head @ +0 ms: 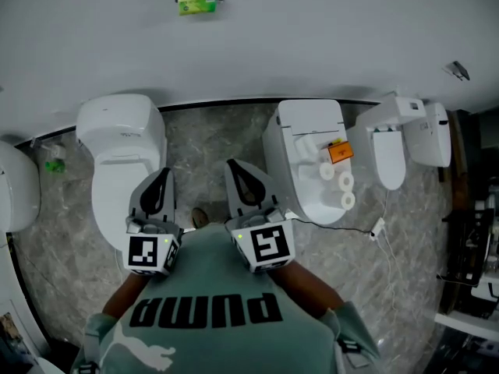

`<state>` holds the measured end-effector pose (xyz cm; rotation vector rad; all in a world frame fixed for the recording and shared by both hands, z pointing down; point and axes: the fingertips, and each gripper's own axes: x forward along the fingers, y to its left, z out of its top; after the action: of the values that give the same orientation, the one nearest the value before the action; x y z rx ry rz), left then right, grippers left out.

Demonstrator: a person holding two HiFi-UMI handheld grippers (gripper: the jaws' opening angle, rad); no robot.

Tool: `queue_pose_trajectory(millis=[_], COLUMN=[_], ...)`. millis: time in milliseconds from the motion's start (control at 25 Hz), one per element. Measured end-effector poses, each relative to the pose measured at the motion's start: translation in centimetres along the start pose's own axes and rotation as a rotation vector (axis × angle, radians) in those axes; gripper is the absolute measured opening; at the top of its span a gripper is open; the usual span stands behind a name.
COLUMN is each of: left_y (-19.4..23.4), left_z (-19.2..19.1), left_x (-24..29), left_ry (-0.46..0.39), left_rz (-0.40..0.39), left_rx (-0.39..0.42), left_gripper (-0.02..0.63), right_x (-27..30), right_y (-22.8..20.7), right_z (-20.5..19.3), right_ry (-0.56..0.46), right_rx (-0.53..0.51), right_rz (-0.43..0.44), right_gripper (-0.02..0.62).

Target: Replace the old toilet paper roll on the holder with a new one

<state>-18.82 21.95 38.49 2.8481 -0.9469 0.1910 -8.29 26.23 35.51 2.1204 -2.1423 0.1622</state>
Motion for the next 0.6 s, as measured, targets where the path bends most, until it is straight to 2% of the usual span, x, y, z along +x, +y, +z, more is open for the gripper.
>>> queue_pose_trajectory(millis=[280, 600], left_y=[-3.4, -4.7], left_z=[0.1, -0.9], left_x=[1.2, 2.0], left_ry=[-0.002, 0.027], left_rz=[-0.033, -0.038], left_rx=[0.01, 0.065], left_gripper=[0.003, 0.003], right_x=[-2.8, -3.8], right_y=[-2.2, -3.4], right_z=[-1.7, -3.8], right_ry=[0.004, 0.023], right_rx=[0.038, 0.056], right_rz=[-0.038, -0.047], right_gripper=[0.006, 0.005])
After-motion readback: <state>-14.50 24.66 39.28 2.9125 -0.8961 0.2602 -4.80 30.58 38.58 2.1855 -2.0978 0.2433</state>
